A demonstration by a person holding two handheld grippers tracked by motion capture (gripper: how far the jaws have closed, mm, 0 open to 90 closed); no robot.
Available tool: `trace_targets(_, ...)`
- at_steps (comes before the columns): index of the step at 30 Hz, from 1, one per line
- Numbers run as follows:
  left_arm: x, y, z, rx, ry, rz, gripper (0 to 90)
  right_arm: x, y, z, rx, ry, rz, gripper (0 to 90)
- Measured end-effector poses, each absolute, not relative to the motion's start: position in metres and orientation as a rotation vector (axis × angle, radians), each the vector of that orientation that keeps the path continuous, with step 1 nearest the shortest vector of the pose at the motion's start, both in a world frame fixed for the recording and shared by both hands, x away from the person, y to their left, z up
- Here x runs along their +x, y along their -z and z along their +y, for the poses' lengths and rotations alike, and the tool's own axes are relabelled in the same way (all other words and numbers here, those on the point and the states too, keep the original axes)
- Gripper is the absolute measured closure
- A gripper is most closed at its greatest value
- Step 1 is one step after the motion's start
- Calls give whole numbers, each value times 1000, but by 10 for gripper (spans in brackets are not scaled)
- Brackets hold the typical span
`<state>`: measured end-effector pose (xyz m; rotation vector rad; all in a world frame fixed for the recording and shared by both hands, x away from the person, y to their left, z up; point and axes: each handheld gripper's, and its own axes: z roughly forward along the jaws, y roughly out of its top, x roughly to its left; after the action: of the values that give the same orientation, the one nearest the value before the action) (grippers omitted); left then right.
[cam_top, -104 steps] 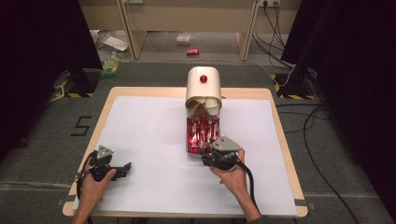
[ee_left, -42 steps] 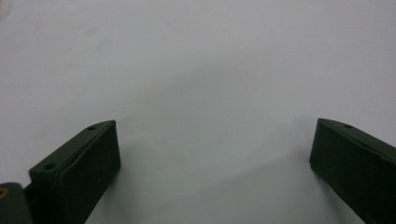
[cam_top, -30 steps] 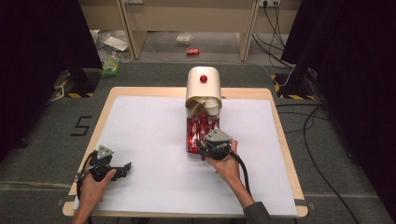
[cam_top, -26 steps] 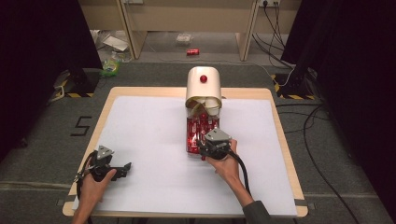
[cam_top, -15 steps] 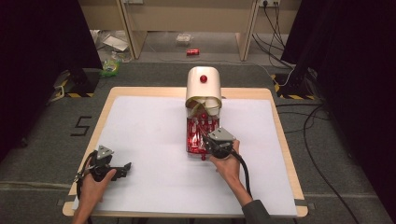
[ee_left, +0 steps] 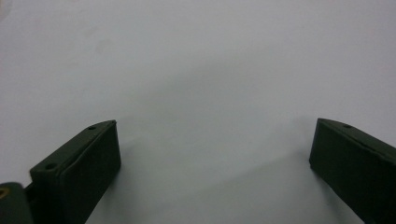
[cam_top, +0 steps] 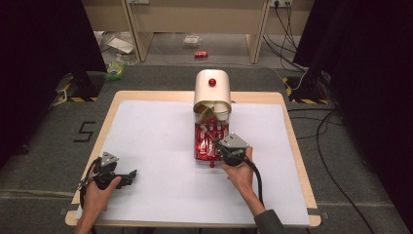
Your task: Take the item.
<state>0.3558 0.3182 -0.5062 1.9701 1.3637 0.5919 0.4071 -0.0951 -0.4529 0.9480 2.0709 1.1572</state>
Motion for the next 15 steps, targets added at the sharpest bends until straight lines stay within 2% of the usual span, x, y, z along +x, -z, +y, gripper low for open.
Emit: trace_targets(15,355,506,318,1974,-598,1360,17,386,439,-118,945,-1199,2068,839)
